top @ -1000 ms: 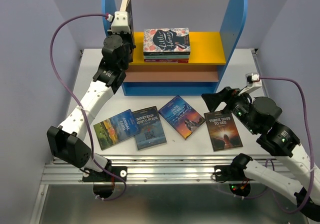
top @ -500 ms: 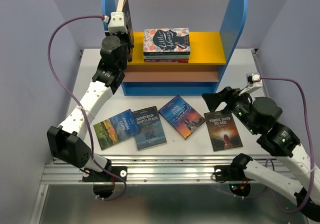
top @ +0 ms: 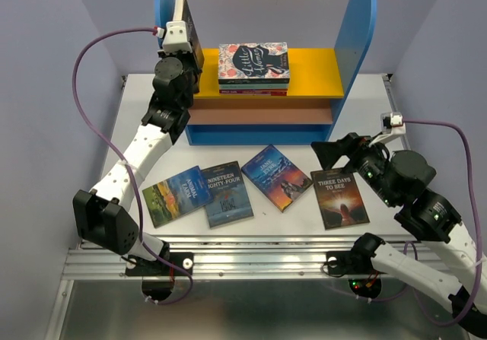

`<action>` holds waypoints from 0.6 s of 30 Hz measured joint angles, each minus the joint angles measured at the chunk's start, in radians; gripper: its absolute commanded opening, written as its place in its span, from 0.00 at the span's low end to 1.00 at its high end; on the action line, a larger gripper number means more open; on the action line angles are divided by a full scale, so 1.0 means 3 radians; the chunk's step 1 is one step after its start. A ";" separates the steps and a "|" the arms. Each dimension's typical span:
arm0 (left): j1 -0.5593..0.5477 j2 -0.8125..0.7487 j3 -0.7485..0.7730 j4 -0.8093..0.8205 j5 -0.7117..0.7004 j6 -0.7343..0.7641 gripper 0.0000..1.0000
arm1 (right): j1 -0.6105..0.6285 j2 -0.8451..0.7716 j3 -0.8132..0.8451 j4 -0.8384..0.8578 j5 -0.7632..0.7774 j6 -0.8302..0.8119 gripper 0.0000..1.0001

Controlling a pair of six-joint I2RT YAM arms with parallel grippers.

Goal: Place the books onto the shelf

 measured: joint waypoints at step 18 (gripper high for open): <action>0.0015 -0.0057 -0.0109 0.0050 -0.0066 -0.0074 0.51 | 0.0000 -0.0039 0.0000 -0.0102 0.0074 0.0028 1.00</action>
